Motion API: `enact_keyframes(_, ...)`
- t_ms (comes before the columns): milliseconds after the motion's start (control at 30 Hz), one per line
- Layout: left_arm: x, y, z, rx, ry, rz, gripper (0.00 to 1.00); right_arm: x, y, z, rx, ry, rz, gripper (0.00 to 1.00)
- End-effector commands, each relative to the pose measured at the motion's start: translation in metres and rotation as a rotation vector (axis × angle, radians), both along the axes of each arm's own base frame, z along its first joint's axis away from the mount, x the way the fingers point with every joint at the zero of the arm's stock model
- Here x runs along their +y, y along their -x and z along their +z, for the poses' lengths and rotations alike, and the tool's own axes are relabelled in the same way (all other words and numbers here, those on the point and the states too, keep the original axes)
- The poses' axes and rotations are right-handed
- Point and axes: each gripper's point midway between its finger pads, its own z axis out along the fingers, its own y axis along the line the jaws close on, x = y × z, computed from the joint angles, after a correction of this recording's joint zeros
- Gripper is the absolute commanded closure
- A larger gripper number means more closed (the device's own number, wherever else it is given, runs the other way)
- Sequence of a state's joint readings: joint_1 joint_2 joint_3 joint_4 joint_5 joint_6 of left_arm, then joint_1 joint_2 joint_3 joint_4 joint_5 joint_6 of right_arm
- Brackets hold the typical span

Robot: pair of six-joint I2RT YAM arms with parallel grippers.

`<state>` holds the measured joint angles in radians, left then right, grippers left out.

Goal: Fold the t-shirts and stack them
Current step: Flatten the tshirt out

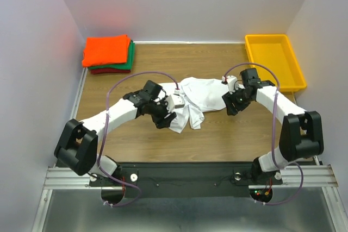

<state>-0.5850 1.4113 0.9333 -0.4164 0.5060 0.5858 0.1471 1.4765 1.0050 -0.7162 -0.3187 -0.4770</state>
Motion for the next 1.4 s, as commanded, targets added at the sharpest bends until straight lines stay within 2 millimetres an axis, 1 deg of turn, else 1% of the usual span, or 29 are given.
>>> enact_keyframes(0,-0.019,0.015,-0.009,-0.029,0.003,-0.069,0.34,0.014,-0.042,0.008,-0.095,-0.059,-0.032,0.37)
enact_keyframes(33,-0.023,0.017,-0.012,-0.042,-0.002,-0.086,0.34,0.014,-0.045,0.005,-0.096,-0.057,-0.031,0.37)
enact_keyframes(67,-0.030,0.027,-0.016,-0.056,-0.023,-0.126,0.34,0.014,-0.049,-0.004,-0.087,-0.049,-0.030,0.38)
enact_keyframes(167,-0.041,0.032,-0.023,-0.089,-0.053,-0.170,0.34,0.011,-0.054,-0.016,-0.074,-0.029,-0.034,0.38)
enact_keyframes(200,-0.047,0.035,-0.030,-0.092,-0.068,-0.191,0.34,0.011,-0.055,-0.019,-0.073,-0.026,-0.033,0.38)
enact_keyframes(367,-0.054,0.027,-0.047,-0.113,-0.111,-0.203,0.34,0.013,-0.061,-0.023,-0.078,-0.031,-0.033,0.38)
enact_keyframes(400,-0.053,0.025,-0.054,-0.111,-0.129,-0.202,0.34,0.013,-0.062,-0.025,-0.074,-0.033,-0.033,0.39)
enact_keyframes(533,-0.050,0.015,-0.067,-0.141,-0.167,-0.185,0.36,0.014,-0.064,-0.019,-0.084,-0.038,-0.040,0.39)
enact_keyframes(600,-0.045,0.012,-0.075,-0.147,-0.201,-0.167,0.43,0.014,-0.066,-0.014,-0.097,-0.041,-0.042,0.40)
enact_keyframes(667,-0.040,0.011,-0.077,-0.151,-0.220,-0.163,0.55,0.017,-0.070,-0.002,-0.120,-0.055,-0.049,0.41)
enact_keyframes(700,-0.037,0.011,-0.077,-0.155,-0.231,-0.155,0.78,0.018,-0.071,0.002,-0.127,-0.063,-0.049,0.41)
enact_keyframes(733,-0.034,0.012,-0.073,-0.150,-0.230,-0.149,0.90,0.023,-0.071,0.008,-0.132,-0.090,-0.045,0.41)
enact_keyframes(767,-0.032,0.012,-0.070,-0.147,-0.226,-0.144,0.98,0.026,-0.074,0.016,-0.141,-0.106,-0.043,0.41)
enact_keyframes(800,-0.032,0.011,-0.058,-0.143,-0.188,-0.136,1.00,0.033,-0.073,0.021,-0.138,-0.127,-0.033,0.41)
enact_keyframes(833,-0.026,0.014,-0.053,-0.120,-0.186,-0.132,1.00,0.038,-0.072,0.024,-0.137,-0.137,-0.022,0.41)
enact_keyframes(900,-0.024,0.011,-0.034,-0.114,-0.139,-0.120,1.00,0.048,-0.070,0.030,-0.136,-0.156,-0.004,0.40)
enact_keyframes(933,-0.016,0.006,-0.021,-0.123,-0.122,-0.086,1.00,0.061,-0.066,0.033,-0.133,-0.177,0.021,0.40)
enact_keyframes(967,-0.014,0.001,-0.010,-0.137,-0.104,-0.070,1.00,0.067,-0.064,0.033,-0.131,-0.185,0.038,0.39)
enact_keyframes(1000,-0.009,-0.001,-0.003,-0.136,-0.089,-0.057,1.00,0.079,-0.059,0.030,-0.117,-0.187,0.069,0.39)
enact_keyframes(1033,0.003,-0.007,0.008,-0.139,-0.078,-0.018,1.00,0.084,-0.057,0.029,-0.112,-0.187,0.081,0.39)
enact_keyframes(1067,0.008,-0.014,0.016,-0.148,-0.067,0.002,1.00,0.089,-0.056,0.026,-0.104,-0.185,0.093,0.38)
enact_keyframes(1100,0.012,-0.015,0.022,-0.142,-0.050,0.008,1.00,0.097,-0.052,0.023,-0.098,-0.183,0.116,0.38)
enact_keyframes(1133,0.019,-0.015,0.026,-0.135,-0.049,0.024,1.00,0.102,-0.053,0.018,-0.085,-0.179,0.121,0.38)
enact_keyframes(1167,0.029,-0.024,0.032,-0.144,-0.045,0.060,1.00,0.106,-0.055,0.016,-0.089,-0.181,0.127,0.38)
enact_keyframes(1200,0.034,-0.025,0.035,-0.145,-0.046,0.069,1.00,0.114,-0.054,0.011,-0.078,-0.178,0.139,0.38)
enact_keyframes(1233,0.042,-0.033,0.038,-0.153,-0.047,0.101,1.00,0.118,-0.055,0.010,-0.079,-0.178,0.146,0.37)
enact_keyframes(1300,0.048,-0.038,0.042,-0.151,-0.034,0.130,1.00,0.130,-0.054,0.005,-0.078,-0.173,0.170,0.37)
enact_keyframes(1333,0.052,-0.041,0.043,-0.145,-0.032,0.144,1.00,0.129,-0.056,-0.001,-0.079,-0.147,0.165,0.37)
enact_keyframes(1367,0.054,-0.047,0.050,-0.155,-0.021,0.158,1.00,0.130,-0.056,-0.013,-0.059,-0.124,0.168,0.37)
